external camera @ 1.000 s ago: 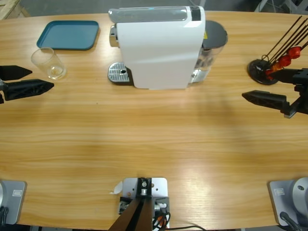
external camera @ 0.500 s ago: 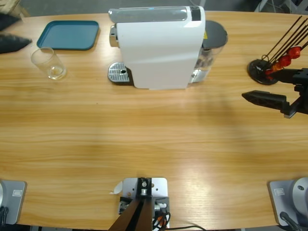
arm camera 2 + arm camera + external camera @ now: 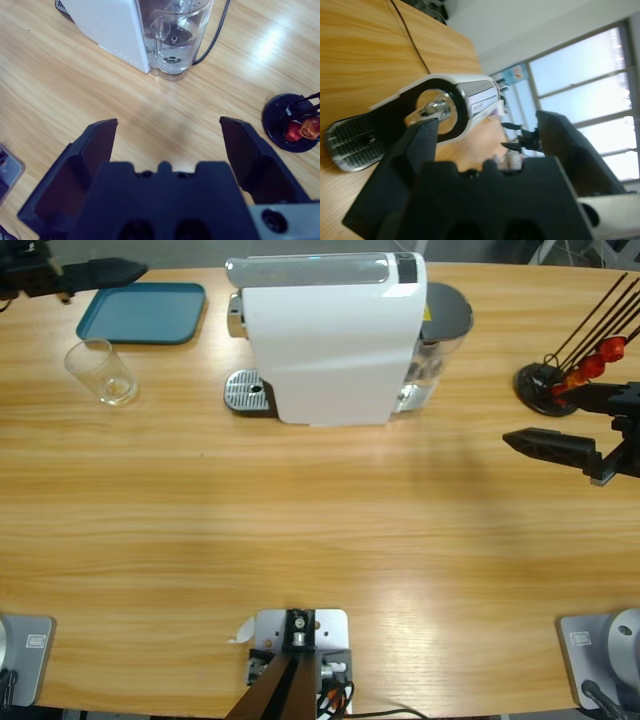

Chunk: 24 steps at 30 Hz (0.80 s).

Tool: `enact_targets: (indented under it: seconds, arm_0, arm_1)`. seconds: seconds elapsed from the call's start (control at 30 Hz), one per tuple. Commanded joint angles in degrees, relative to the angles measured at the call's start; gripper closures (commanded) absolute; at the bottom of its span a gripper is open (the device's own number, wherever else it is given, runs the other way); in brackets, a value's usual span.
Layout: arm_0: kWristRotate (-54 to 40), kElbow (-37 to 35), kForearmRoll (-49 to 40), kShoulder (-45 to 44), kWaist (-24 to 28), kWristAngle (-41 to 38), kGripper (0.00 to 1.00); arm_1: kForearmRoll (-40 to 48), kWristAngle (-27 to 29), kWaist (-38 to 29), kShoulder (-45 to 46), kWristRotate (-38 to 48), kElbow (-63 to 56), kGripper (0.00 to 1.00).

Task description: Pour coffee

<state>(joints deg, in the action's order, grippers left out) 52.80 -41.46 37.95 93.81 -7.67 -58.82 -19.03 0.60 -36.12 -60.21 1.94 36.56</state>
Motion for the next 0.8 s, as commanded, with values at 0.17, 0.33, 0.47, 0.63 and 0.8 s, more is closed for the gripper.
enact_targets:
  seconds: [0.17, 0.33, 0.47, 0.63, 0.8]
  arm_0:
    - [10.08, 0.84, 13.96, 8.97, -3.83, -4.33, 0.276]
    - [10.94, 1.17, 15.15, 11.57, -6.90, -5.18, 0.276]
    - [13.91, 1.08, 17.28, 13.42, -7.01, -5.86, 0.276]
    - [17.16, 0.98, 19.83, 15.26, -6.74, -5.86, 0.276]
    - [24.65, 0.87, 29.25, 19.04, -6.22, -5.51, 0.276]
  arm_1:
    - [0.31, 0.45, -0.46, -0.38, 0.59, -1.40, 0.082]
    - [0.31, 0.45, -0.48, -0.19, 0.54, -1.40, 0.082]
    - [0.31, 0.45, -0.46, 0.09, 0.59, -1.49, 0.082]
    - [0.31, 0.36, -0.44, 0.27, 0.57, -1.52, 0.082]
    - [0.31, 0.36, -0.44, 0.39, 0.56, -1.57, 0.082]
